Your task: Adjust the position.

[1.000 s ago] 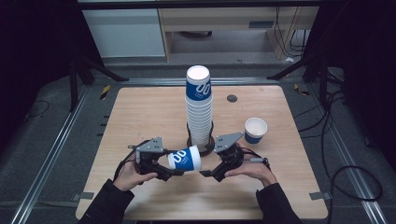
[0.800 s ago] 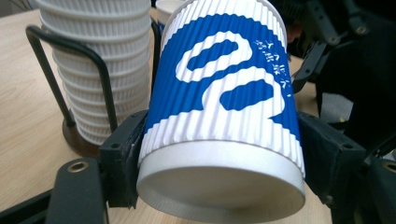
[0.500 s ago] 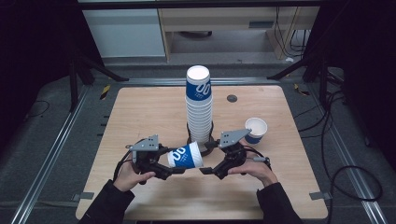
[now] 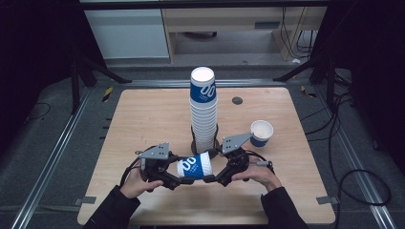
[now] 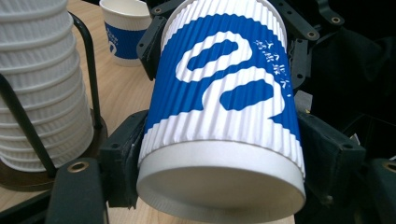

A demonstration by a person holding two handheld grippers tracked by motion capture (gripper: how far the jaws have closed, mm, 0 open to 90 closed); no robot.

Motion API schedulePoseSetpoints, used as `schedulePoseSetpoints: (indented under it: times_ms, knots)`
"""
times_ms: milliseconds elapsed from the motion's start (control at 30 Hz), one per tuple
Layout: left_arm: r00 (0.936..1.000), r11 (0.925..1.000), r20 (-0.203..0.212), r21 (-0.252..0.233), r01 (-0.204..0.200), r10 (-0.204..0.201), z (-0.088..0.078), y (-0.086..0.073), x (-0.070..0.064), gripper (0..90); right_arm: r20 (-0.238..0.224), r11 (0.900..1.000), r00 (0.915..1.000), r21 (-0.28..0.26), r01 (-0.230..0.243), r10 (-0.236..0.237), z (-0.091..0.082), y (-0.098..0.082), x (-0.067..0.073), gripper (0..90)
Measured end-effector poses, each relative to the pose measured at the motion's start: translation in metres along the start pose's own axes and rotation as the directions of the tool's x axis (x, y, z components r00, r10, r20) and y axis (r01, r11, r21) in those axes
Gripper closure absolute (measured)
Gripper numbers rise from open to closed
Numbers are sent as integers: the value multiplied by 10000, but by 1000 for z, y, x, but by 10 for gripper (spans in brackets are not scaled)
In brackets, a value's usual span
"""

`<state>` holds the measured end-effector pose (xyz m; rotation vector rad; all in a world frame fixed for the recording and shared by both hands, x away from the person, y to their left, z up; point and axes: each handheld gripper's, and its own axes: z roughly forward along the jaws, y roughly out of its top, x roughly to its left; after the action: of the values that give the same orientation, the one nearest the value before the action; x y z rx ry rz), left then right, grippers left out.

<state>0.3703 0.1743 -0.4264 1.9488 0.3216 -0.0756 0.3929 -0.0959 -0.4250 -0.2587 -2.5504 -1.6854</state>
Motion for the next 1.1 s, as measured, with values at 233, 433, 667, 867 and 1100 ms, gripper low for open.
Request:
schedulePoseSetpoints:
  times_ms: [233,433,667,867,1100]
  knots:
    - [9999,9999,135,115,-42,40,2,-1,0,249,-378,10000,9993,-25,-3,2,2,-1,1,134]
    - [9998,9995,174,312,-20,15,3,-2,1,227,-354,9998,9993,153,118,-112,2,-1,2,160]
    - [9999,9988,-8,480,-132,133,-3,-1,2,175,-147,9981,9994,524,311,-303,-5,0,2,167]
    - [9979,9924,-583,1215,-202,274,-1,-5,5,157,408,9930,9982,1107,402,-450,-9,-2,-1,166]
    - [9926,9705,-1049,2385,-345,611,12,-11,5,152,709,9746,9952,2181,508,-677,5,-6,0,165]
